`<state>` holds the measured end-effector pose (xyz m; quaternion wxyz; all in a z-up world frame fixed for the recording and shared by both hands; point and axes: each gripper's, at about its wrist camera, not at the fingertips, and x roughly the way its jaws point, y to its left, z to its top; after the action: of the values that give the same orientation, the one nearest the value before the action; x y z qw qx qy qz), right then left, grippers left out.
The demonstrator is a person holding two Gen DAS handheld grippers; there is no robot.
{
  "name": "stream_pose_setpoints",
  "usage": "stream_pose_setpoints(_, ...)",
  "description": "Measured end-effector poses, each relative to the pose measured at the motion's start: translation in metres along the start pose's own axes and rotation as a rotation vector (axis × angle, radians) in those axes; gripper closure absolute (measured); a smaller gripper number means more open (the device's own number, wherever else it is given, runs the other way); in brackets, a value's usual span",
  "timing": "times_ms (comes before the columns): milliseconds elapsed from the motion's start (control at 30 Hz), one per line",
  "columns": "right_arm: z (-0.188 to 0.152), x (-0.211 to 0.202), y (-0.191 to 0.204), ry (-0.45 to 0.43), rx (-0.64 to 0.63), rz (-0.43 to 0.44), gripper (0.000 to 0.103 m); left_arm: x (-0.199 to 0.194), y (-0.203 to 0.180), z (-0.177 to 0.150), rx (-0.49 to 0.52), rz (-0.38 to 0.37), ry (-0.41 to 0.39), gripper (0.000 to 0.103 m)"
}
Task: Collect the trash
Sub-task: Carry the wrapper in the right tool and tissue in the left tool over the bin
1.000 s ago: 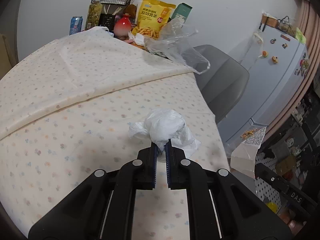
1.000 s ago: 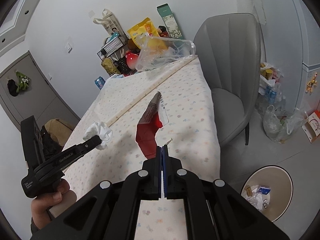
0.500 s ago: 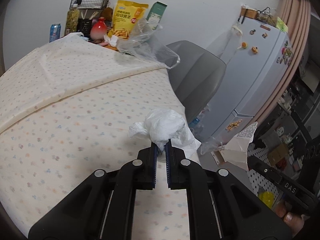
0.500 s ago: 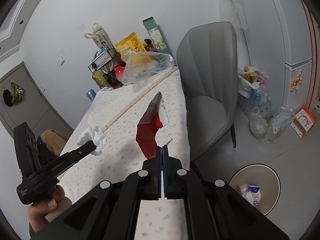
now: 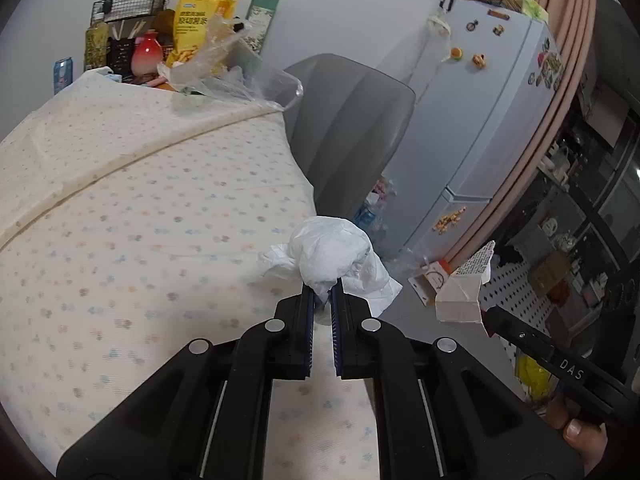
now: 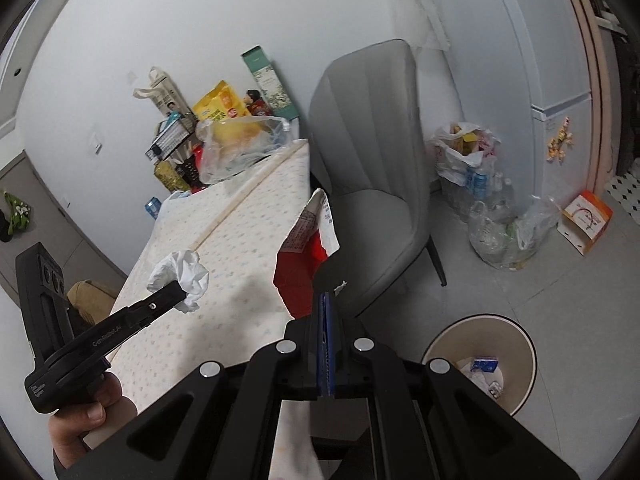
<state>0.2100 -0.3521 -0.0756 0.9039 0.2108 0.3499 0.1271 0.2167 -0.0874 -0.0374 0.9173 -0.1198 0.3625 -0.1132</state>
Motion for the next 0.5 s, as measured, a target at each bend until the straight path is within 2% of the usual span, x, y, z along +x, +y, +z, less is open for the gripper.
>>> stream_pose_setpoints(500, -0.011, 0.018, -0.072, 0.033, 0.118, -0.074, 0.101, 0.054, -0.043, -0.008, 0.065, -0.008, 0.096, 0.095)
